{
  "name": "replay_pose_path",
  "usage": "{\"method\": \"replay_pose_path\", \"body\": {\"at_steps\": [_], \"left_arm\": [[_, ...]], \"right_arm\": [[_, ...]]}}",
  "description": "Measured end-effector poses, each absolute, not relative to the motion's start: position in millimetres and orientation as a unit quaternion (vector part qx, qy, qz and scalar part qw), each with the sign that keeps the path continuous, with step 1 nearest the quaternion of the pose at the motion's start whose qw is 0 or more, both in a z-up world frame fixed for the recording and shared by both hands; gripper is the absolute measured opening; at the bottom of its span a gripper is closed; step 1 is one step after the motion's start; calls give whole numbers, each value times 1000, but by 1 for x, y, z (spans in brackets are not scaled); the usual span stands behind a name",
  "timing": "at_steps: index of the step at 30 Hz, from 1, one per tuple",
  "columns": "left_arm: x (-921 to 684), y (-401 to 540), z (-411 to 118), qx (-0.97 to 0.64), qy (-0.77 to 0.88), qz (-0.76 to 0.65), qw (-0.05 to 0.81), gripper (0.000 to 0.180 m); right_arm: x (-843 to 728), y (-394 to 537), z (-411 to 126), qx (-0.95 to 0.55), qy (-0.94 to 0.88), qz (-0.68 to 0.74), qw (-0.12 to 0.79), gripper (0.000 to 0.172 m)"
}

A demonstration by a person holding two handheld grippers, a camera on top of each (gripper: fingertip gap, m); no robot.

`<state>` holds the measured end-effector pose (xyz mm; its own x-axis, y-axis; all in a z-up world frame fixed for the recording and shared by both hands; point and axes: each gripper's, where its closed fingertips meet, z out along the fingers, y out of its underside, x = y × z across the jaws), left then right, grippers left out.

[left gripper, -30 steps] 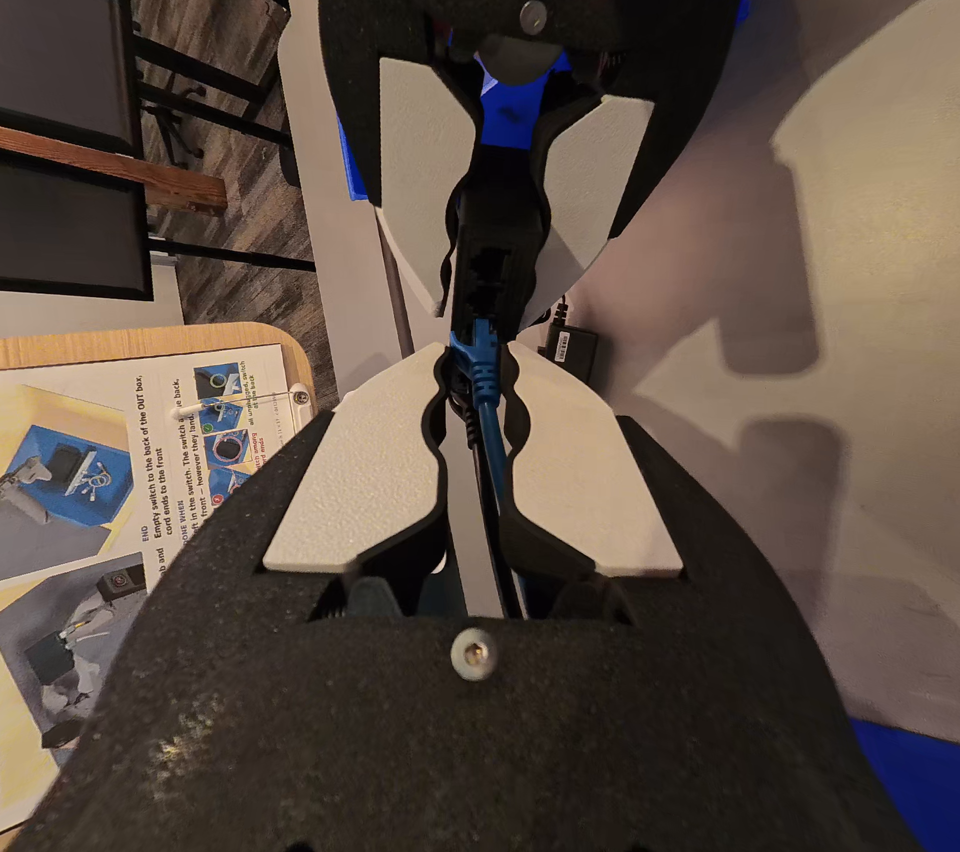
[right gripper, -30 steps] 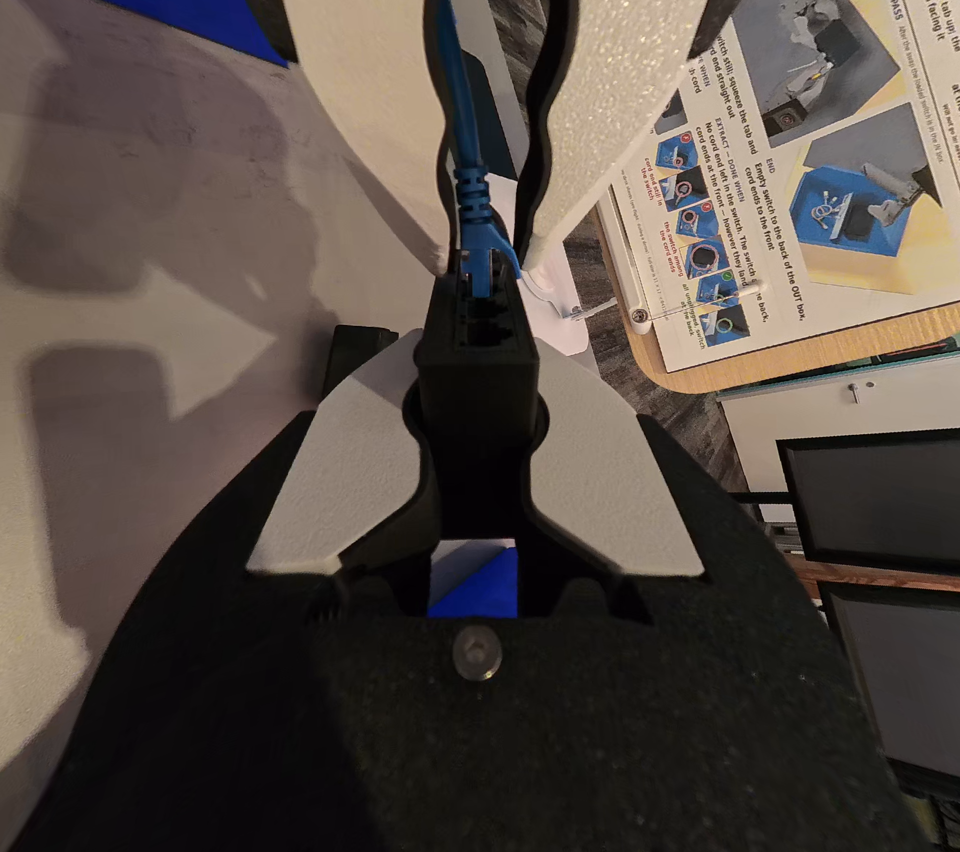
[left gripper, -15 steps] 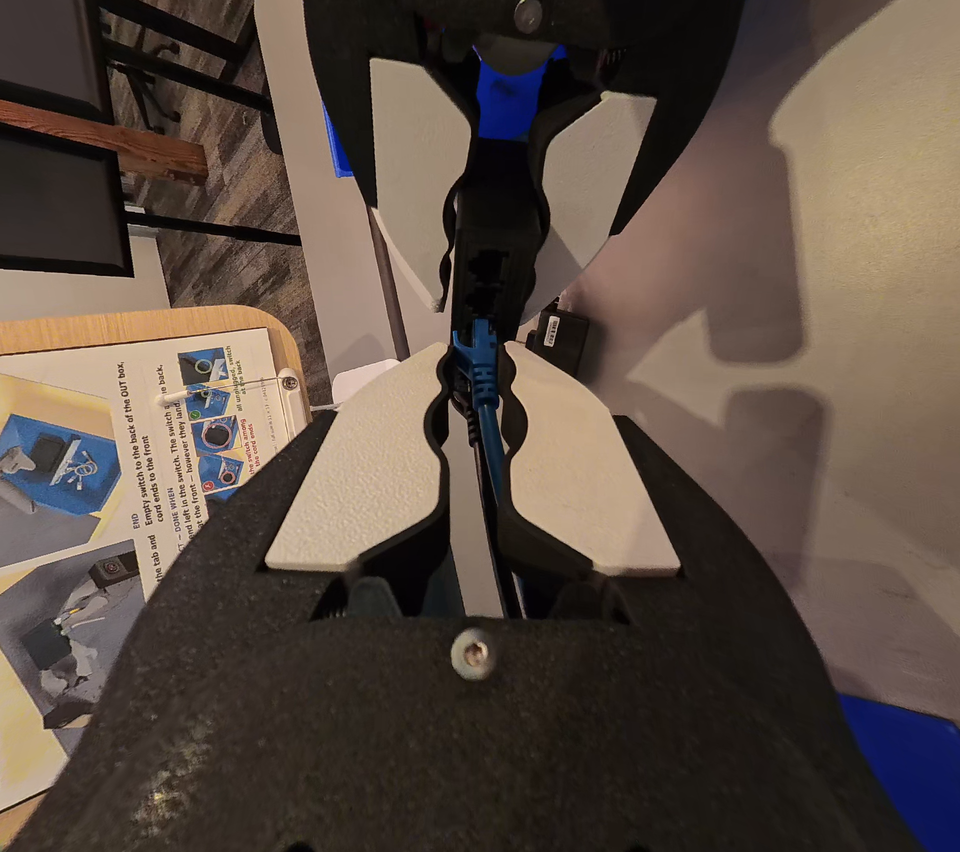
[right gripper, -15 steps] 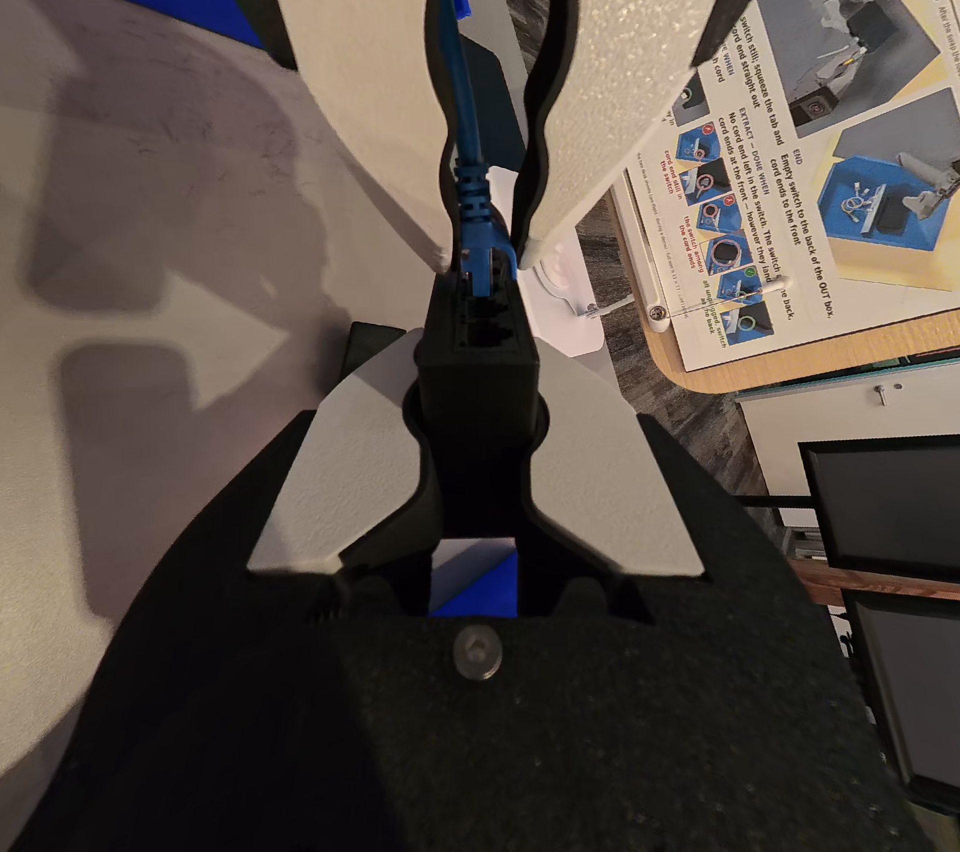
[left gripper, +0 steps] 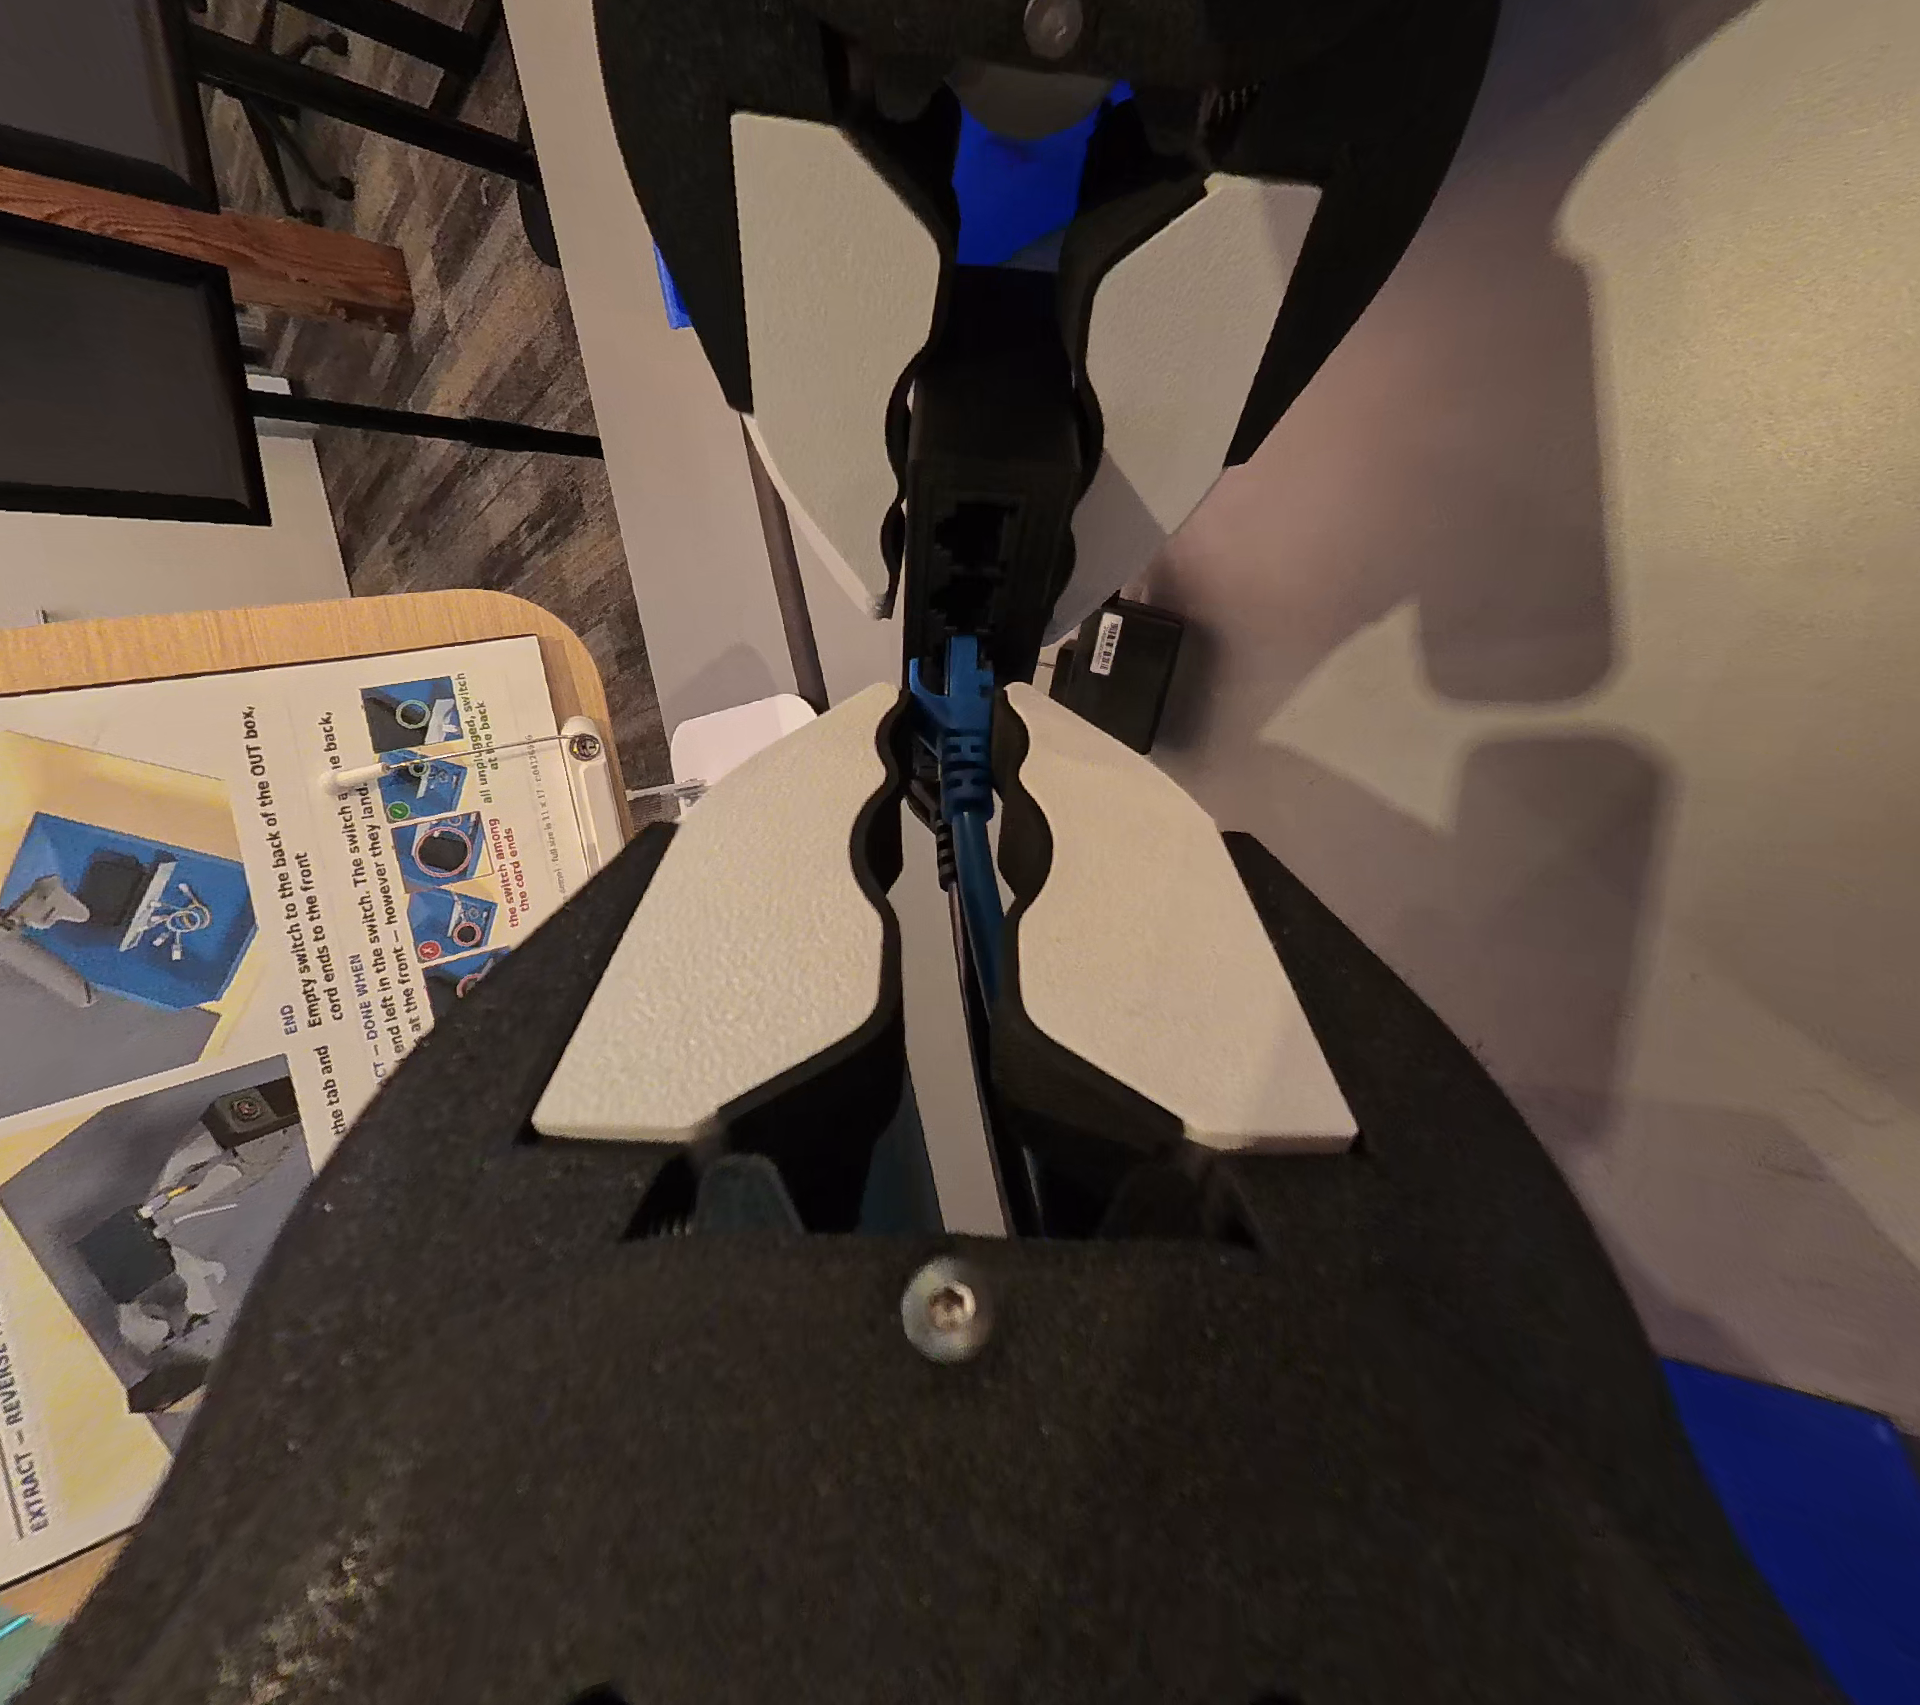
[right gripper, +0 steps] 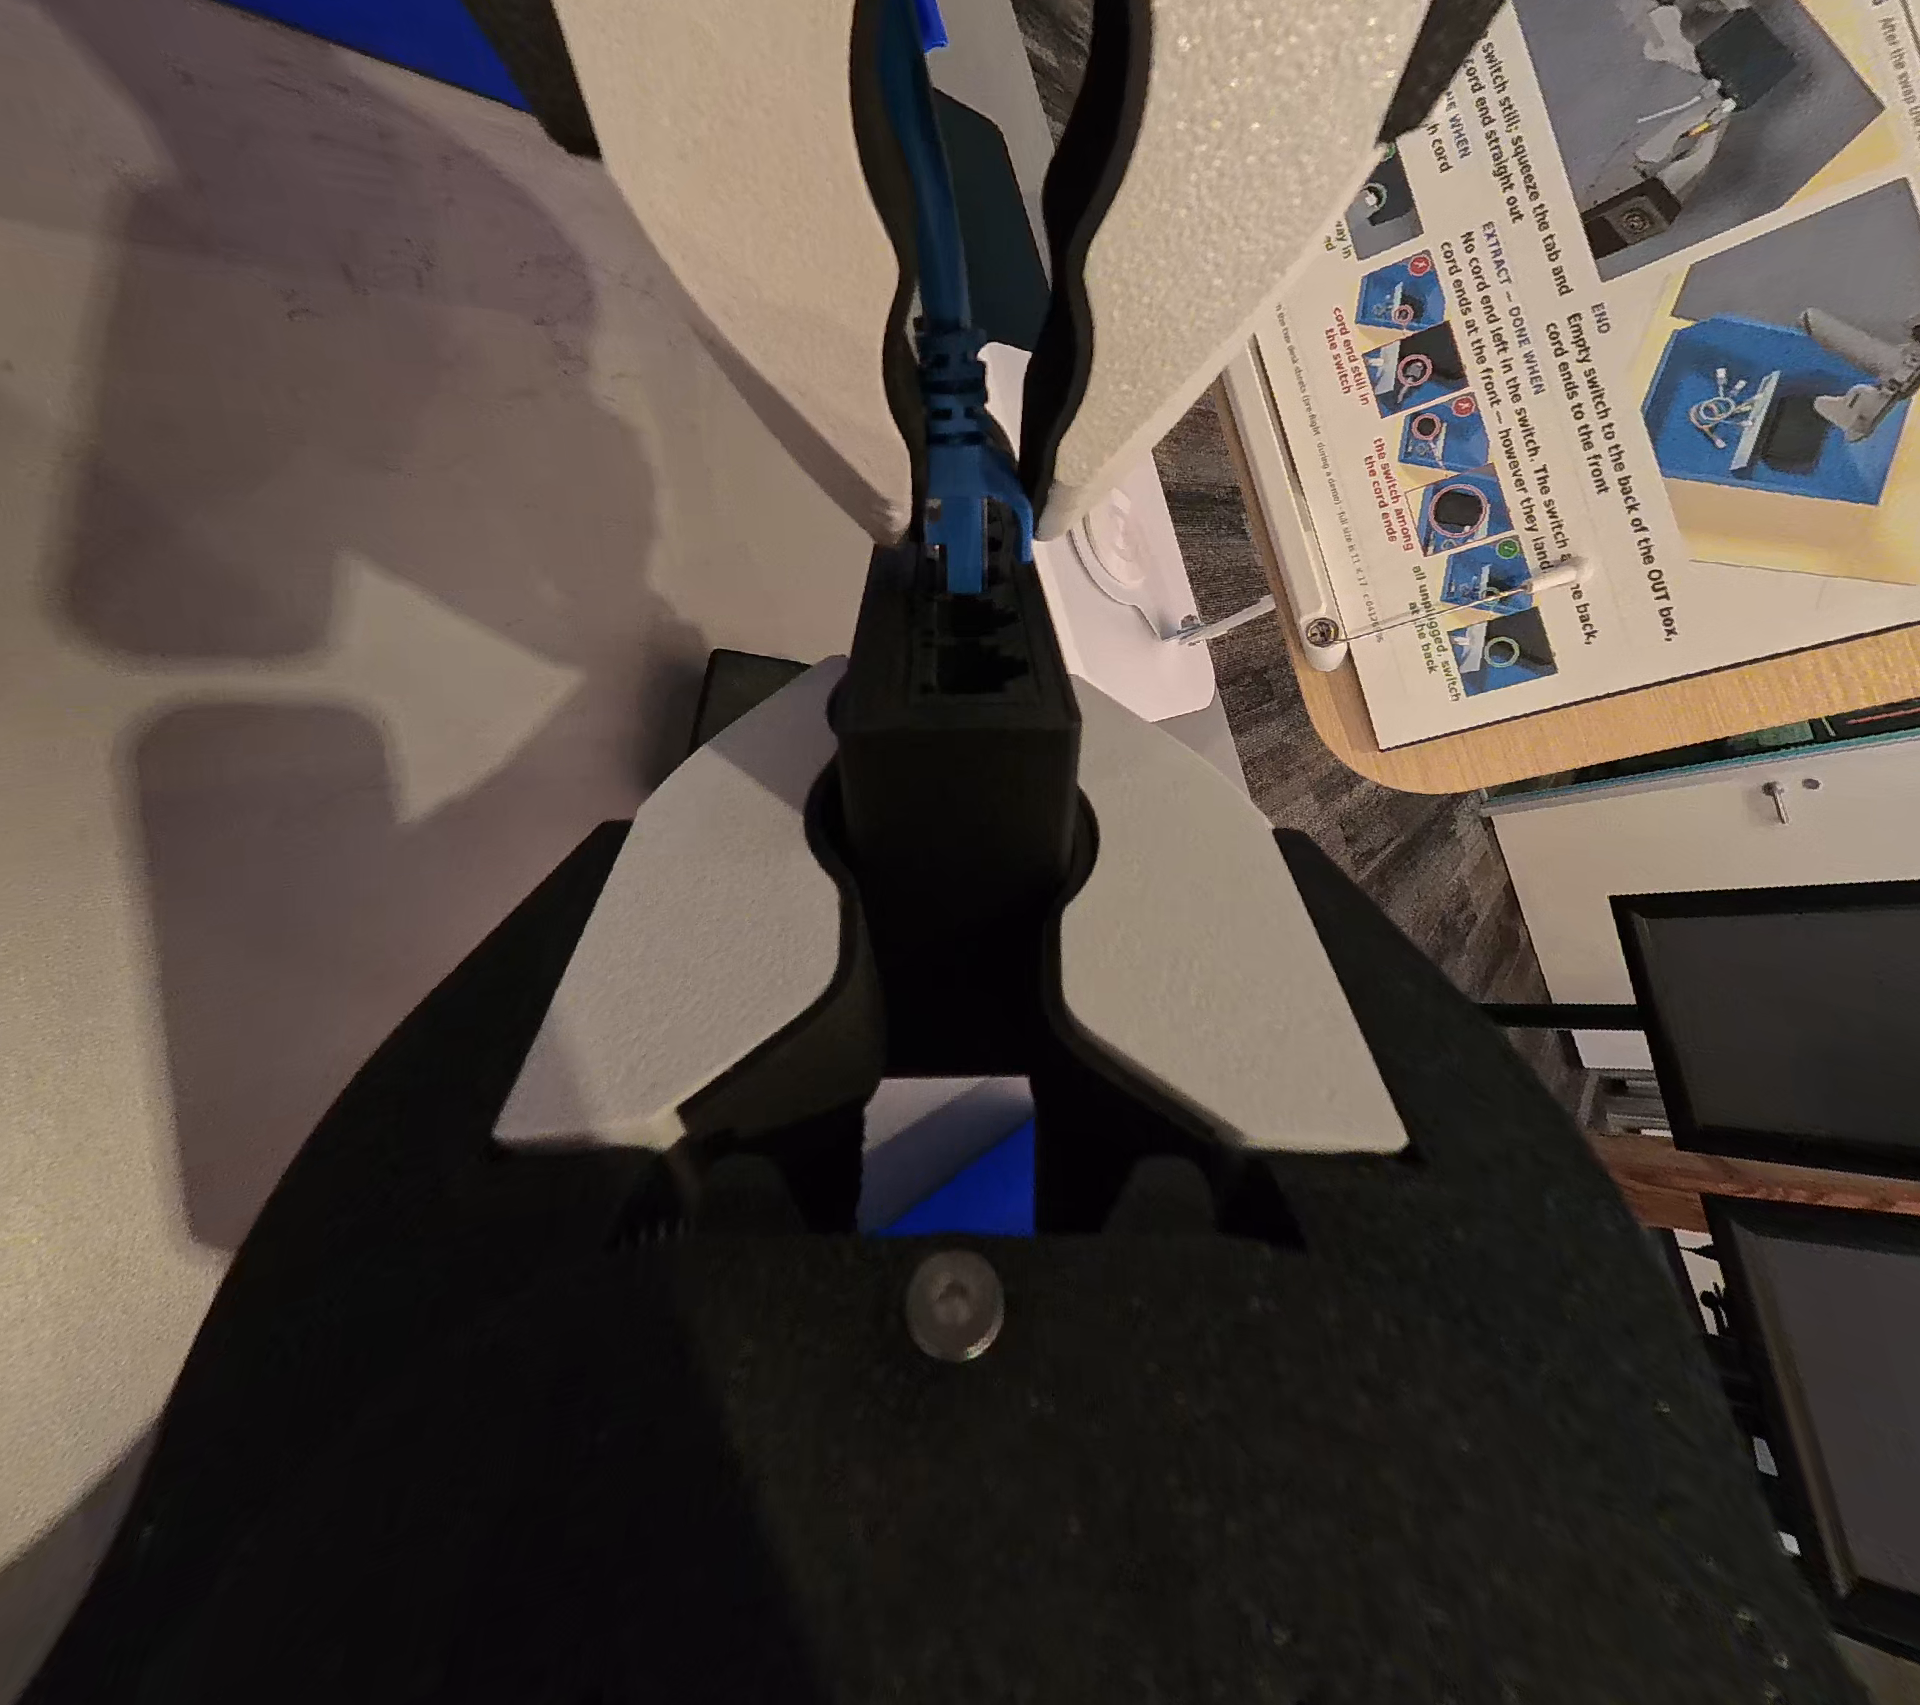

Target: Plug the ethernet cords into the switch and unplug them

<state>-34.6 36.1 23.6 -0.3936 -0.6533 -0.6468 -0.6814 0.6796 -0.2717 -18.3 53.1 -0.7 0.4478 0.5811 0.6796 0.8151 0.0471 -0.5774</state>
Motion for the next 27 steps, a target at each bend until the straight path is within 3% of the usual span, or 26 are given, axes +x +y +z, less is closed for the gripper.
{"method": "replay_pose_path", "body": {"at_steps": [27], "left_arm": [[-37,33,18,-419,834,23,358,12]], "right_arm": [[-24,53,-6,-675,-519,-87,518,32]]}}
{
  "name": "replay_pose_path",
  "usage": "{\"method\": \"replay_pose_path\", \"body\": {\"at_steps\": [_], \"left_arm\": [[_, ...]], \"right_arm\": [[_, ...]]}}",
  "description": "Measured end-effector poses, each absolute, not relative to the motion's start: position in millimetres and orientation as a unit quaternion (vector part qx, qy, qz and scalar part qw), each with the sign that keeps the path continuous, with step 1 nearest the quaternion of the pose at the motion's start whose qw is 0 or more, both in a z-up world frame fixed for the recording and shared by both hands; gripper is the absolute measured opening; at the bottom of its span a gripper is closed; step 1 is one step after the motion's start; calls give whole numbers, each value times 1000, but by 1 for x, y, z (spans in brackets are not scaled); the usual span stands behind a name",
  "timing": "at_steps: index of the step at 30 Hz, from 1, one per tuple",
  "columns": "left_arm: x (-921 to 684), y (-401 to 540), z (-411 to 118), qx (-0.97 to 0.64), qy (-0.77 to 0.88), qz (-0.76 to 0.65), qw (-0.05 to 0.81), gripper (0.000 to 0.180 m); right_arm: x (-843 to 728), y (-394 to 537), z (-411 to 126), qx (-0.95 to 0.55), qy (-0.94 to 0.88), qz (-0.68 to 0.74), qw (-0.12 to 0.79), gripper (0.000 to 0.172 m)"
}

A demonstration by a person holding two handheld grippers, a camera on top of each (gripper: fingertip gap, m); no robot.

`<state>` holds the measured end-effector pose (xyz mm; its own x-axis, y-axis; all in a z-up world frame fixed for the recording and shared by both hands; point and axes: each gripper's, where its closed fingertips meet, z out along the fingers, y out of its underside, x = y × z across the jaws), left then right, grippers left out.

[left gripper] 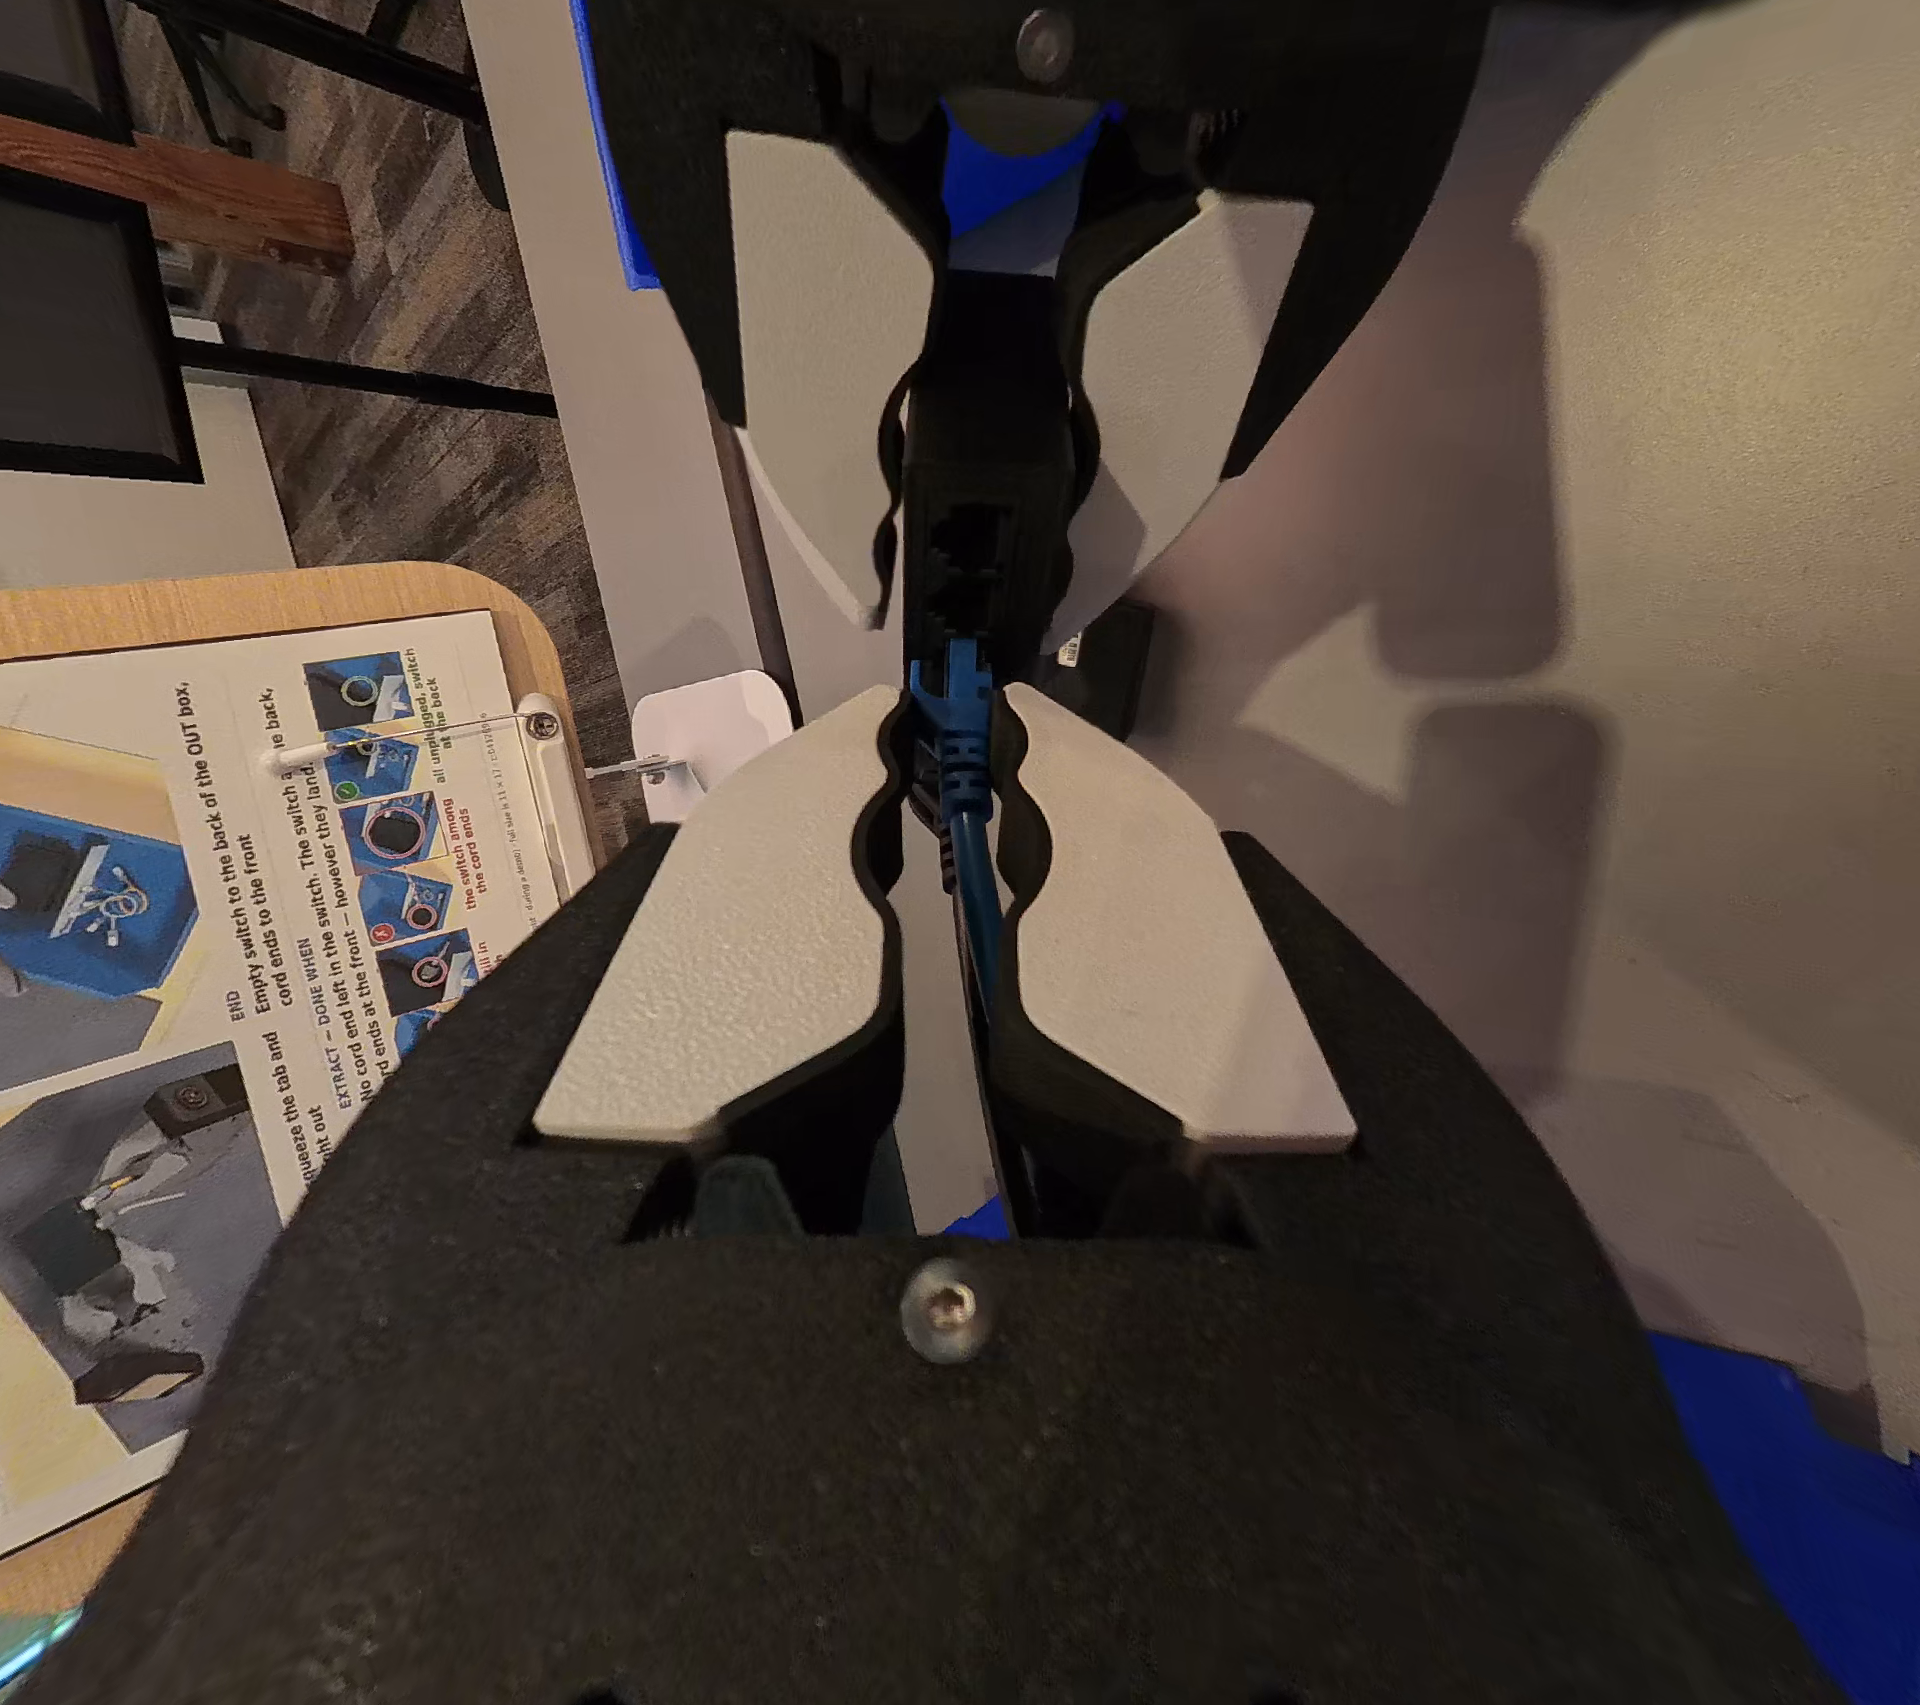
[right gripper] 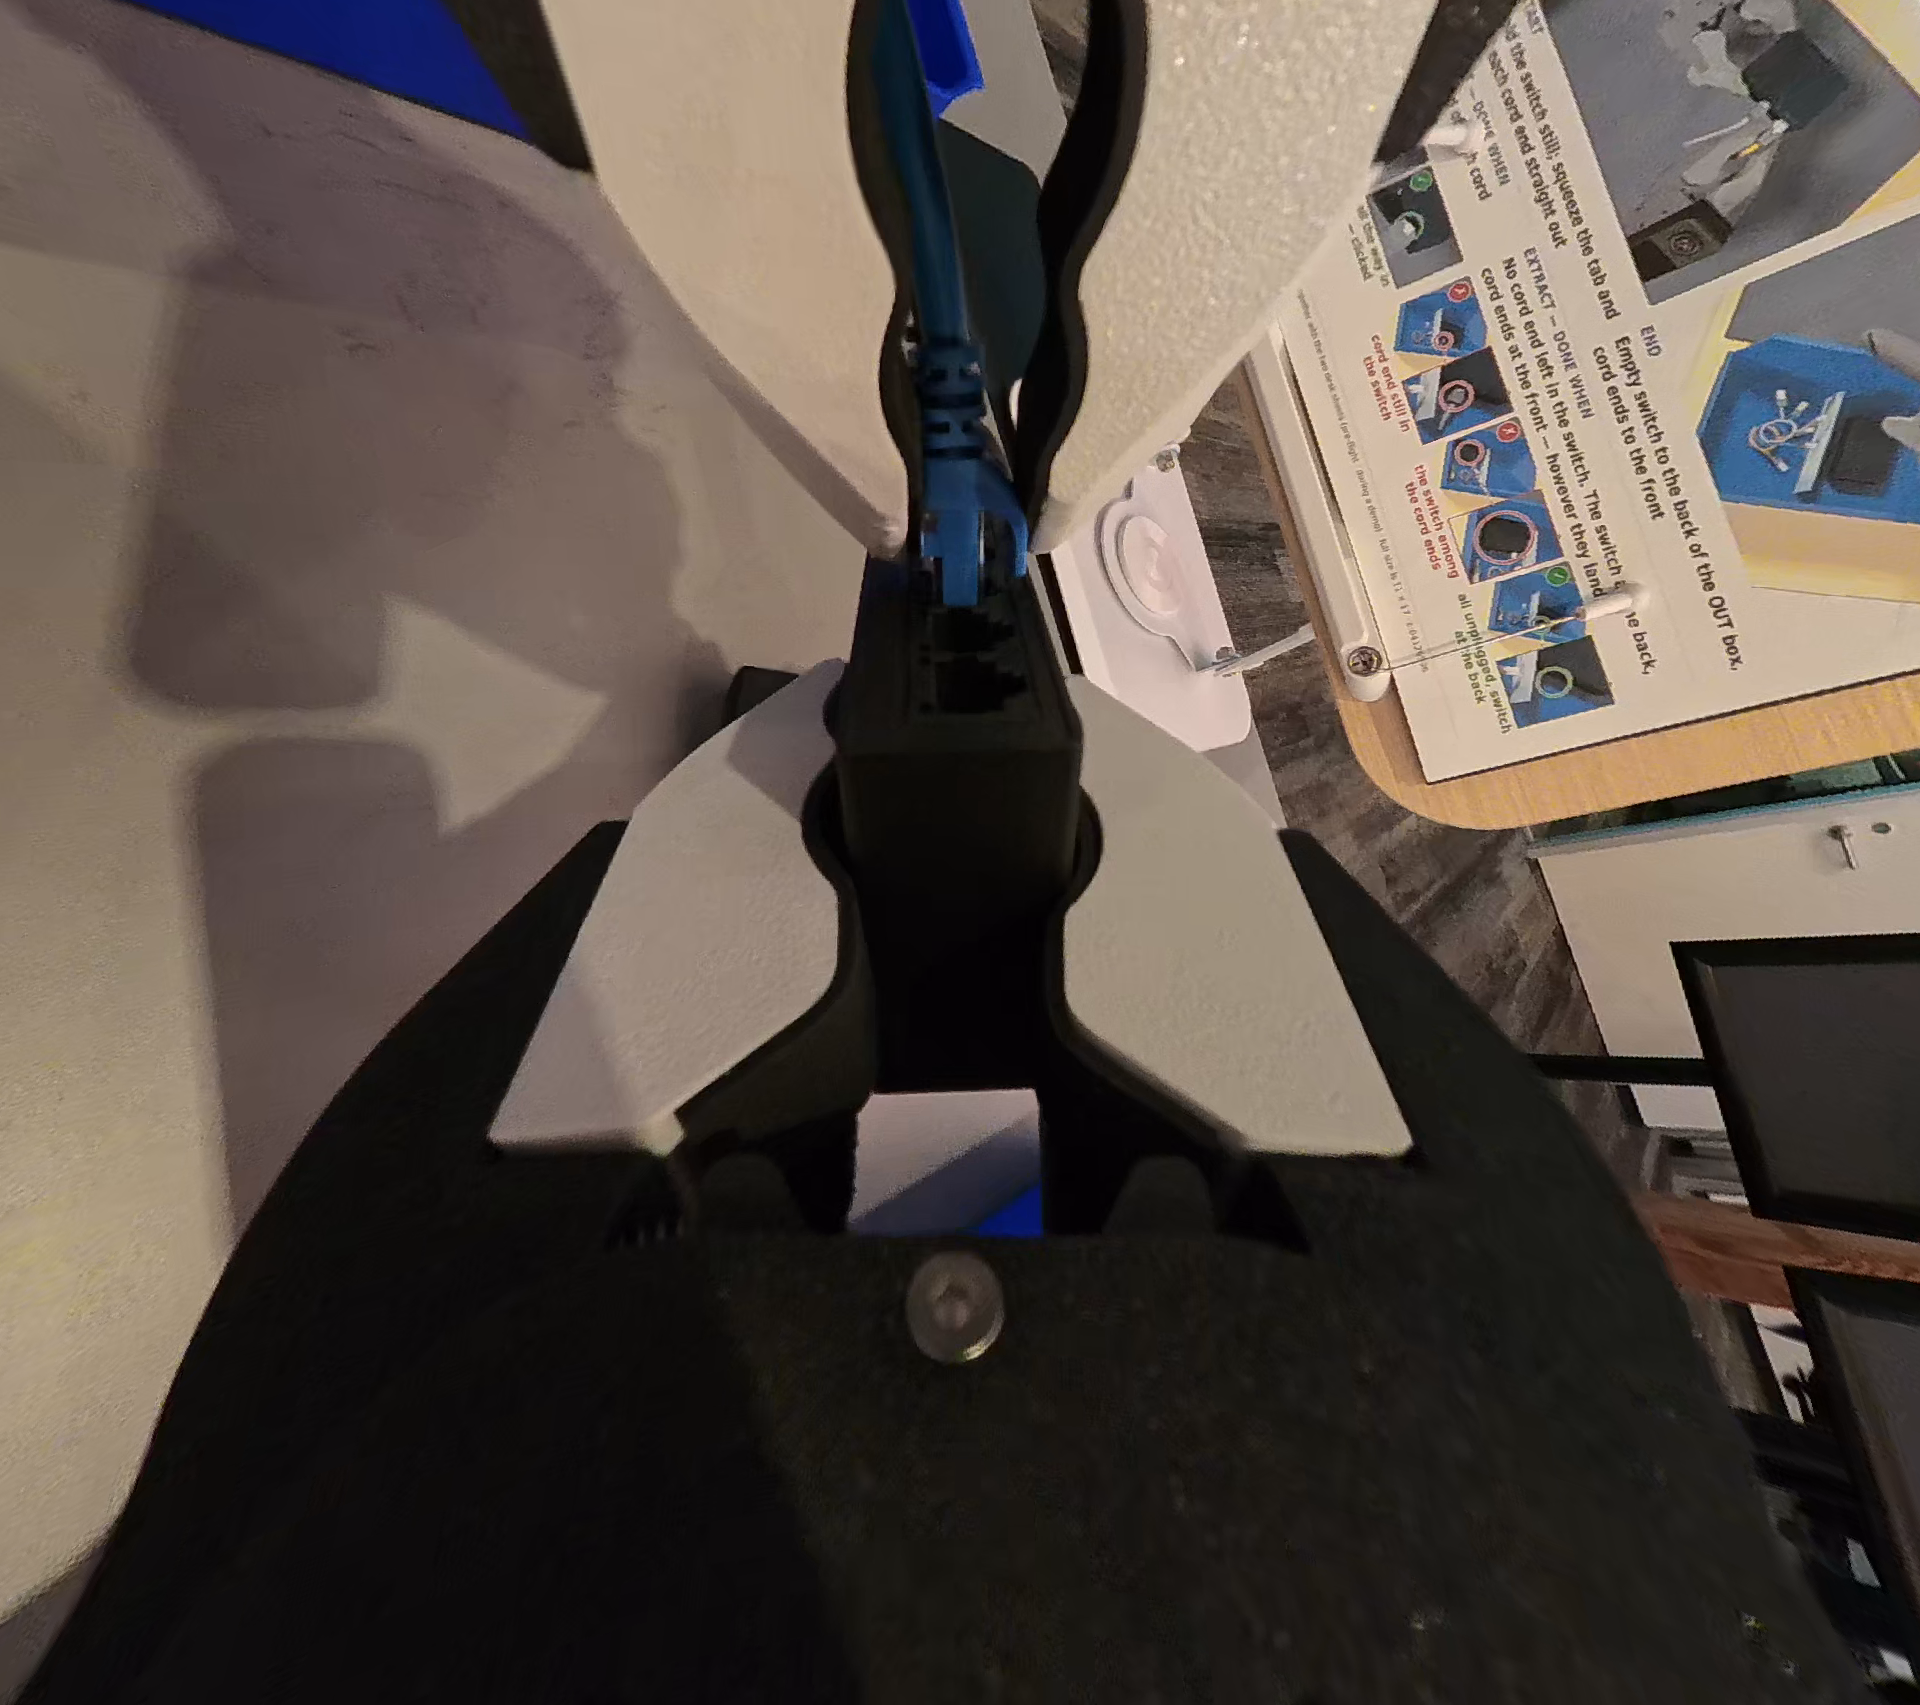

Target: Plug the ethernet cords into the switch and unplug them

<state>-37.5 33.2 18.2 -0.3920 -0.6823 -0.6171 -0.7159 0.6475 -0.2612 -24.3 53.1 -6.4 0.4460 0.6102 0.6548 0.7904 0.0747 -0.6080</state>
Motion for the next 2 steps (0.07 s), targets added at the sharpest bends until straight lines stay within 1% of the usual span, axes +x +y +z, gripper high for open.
{"method": "replay_pose_path", "body": {"at_steps": [2], "left_arm": [[-37,32,20,-415,835,17,361,13]], "right_arm": [[-26,51,-5,-670,-520,-75,525,32]]}}
